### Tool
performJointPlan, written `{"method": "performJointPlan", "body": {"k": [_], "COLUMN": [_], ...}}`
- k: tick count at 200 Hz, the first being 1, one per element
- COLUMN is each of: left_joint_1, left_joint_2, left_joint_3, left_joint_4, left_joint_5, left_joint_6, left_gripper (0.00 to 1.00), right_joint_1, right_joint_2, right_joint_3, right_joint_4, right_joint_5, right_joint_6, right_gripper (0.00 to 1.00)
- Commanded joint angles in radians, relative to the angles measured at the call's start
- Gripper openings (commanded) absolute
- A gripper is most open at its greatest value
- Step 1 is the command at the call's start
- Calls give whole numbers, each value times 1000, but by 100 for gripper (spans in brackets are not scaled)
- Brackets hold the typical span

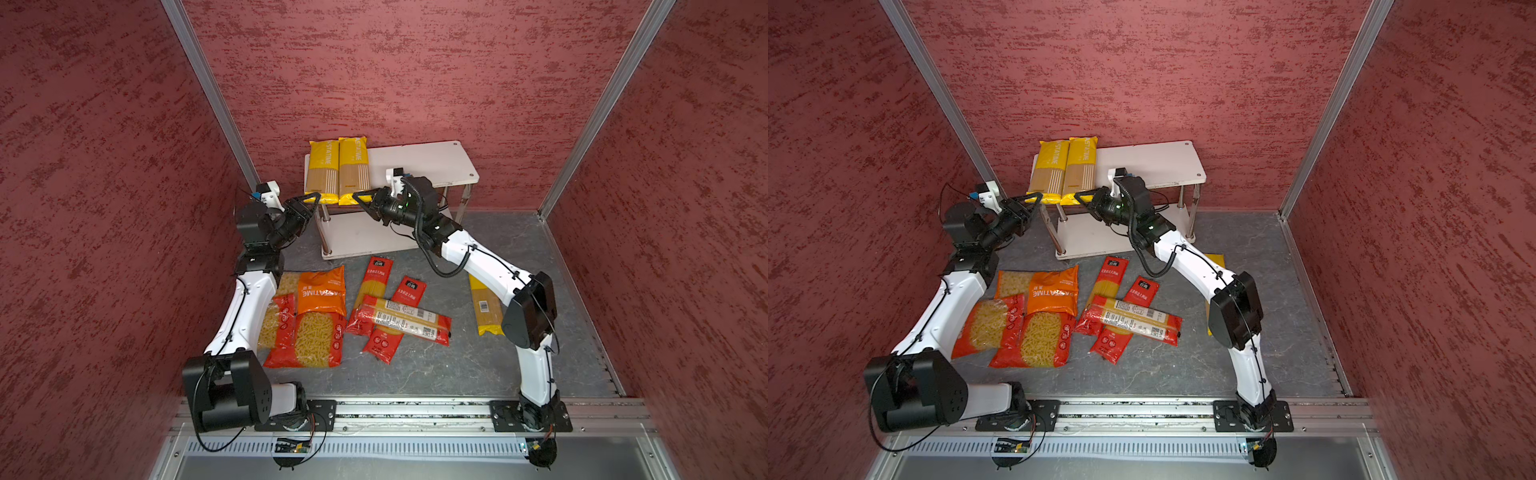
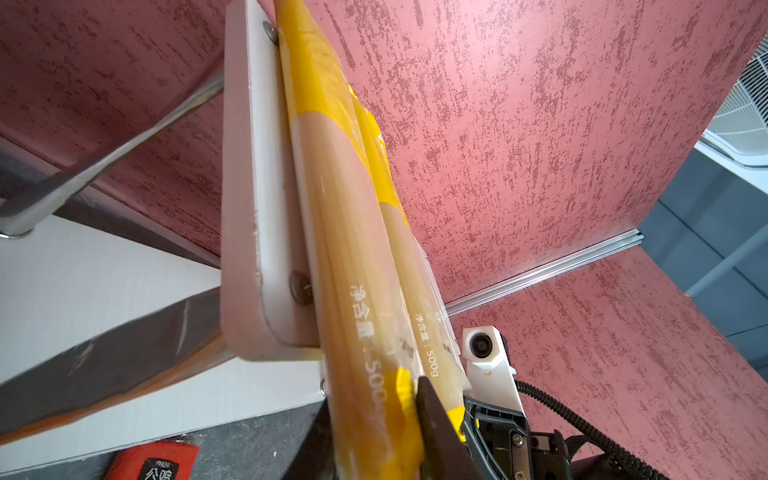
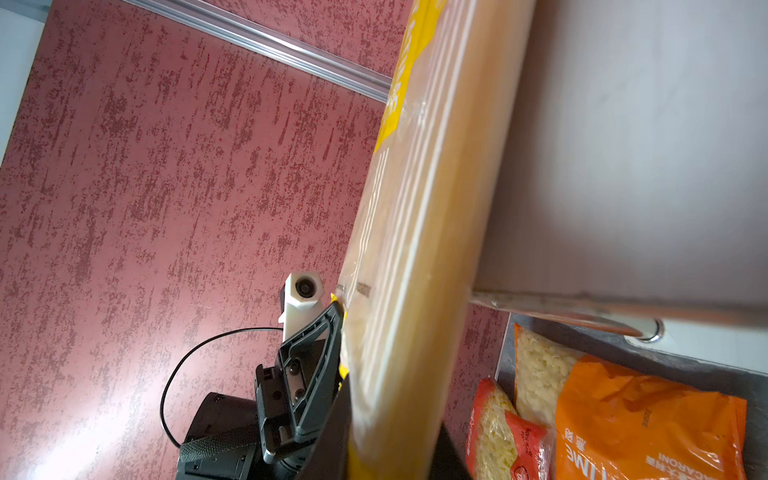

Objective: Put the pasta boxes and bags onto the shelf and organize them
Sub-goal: 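Hold the pack against the first pack with both grippers, pressing it upright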

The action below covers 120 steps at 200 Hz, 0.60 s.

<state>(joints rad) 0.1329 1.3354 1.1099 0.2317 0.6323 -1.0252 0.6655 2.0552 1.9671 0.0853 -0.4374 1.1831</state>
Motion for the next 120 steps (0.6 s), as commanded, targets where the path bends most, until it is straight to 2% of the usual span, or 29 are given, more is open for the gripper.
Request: {"method": "performJointPlan", "body": {"k": [1, 47, 120], "left_joint_1": [8, 5, -4], "left_joint_2": [-1, -5, -58], "left_joint_3": [-8, -10, -49], "left_joint_4": [46, 55, 43], "left_joint_5": [28, 43, 56], "left_joint_6": [-11, -30, -37], "left_gripper": [23, 11, 3], "right_joint_1": [-13, -17, -19], "right_joint_2": [-31, -23, 0], "right_joint_3": [-30, -20, -7], "right_joint_4": [57, 89, 100], "right_joint_5": [-39, -25, -21], "right_joint_6": [-3, 16, 29], "right_gripper": [7, 7, 7]}}
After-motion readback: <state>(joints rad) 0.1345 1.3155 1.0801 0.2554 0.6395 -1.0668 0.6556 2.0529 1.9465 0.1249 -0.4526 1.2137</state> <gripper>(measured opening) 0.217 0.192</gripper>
